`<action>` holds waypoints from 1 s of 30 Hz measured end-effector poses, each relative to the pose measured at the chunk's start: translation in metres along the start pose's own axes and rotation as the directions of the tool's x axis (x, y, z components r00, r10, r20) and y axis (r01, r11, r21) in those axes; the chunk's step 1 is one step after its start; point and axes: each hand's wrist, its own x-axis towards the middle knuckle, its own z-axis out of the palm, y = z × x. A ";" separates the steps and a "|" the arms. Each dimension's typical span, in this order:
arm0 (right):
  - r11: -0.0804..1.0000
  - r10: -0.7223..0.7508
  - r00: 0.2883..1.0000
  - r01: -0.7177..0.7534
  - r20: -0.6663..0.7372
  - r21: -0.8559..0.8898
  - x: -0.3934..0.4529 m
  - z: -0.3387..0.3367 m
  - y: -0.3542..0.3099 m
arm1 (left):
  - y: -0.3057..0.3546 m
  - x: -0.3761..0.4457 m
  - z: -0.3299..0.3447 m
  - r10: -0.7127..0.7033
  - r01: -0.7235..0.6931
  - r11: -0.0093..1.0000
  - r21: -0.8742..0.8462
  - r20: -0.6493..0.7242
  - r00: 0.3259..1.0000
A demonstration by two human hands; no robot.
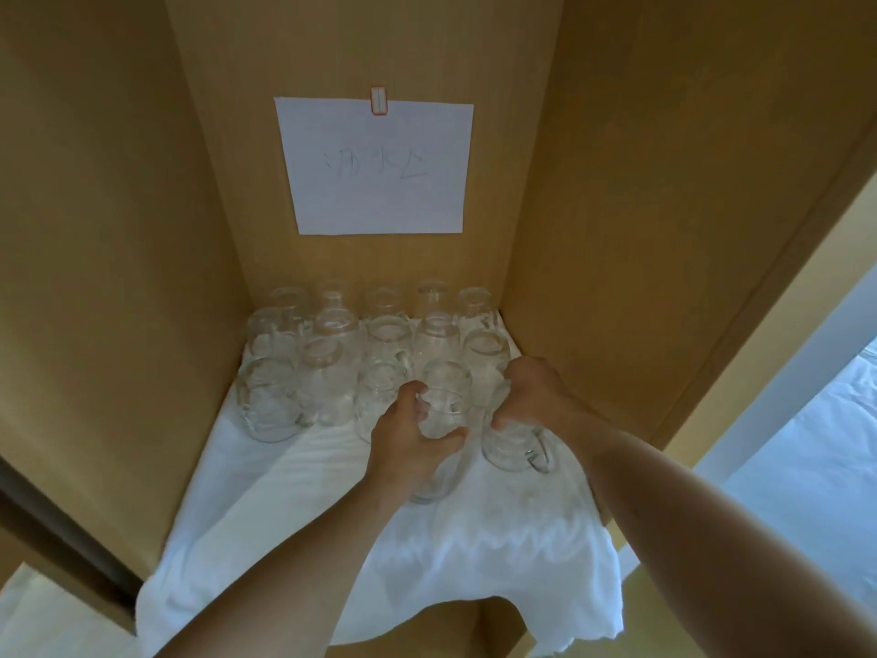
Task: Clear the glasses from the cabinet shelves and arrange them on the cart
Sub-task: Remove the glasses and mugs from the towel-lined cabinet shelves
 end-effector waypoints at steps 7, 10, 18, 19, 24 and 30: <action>0.998 -0.064 0.998 0.064 0.026 0.000 -0.002 0.002 -0.003 | 0.000 0.001 0.001 0.001 -0.001 1.000 -0.011 -0.006 1.000; 0.996 -0.085 0.995 0.086 0.047 -0.030 -0.002 0.000 -0.004 | 0.000 0.001 0.001 0.001 -0.001 1.000 -0.011 -0.009 1.000; 0.993 -0.090 0.996 0.092 -0.026 0.076 0.000 0.003 -0.010 | -0.001 -0.001 -0.001 -0.009 0.009 0.999 -0.036 -0.014 1.000; 0.993 -0.087 0.996 0.089 -0.027 0.079 0.000 0.004 -0.010 | 0.000 -0.001 -0.001 -0.011 0.010 0.999 -0.044 -0.014 1.000; 0.992 -0.098 0.993 0.102 -0.062 0.069 0.003 0.011 -0.004 | 0.001 -0.008 0.000 -0.003 0.003 0.996 -0.088 0.008 1.000; 0.988 -0.156 0.988 0.156 -0.009 0.023 -0.003 0.013 0.001 | 0.000 -0.028 0.003 -0.078 0.084 0.979 -0.184 0.036 0.996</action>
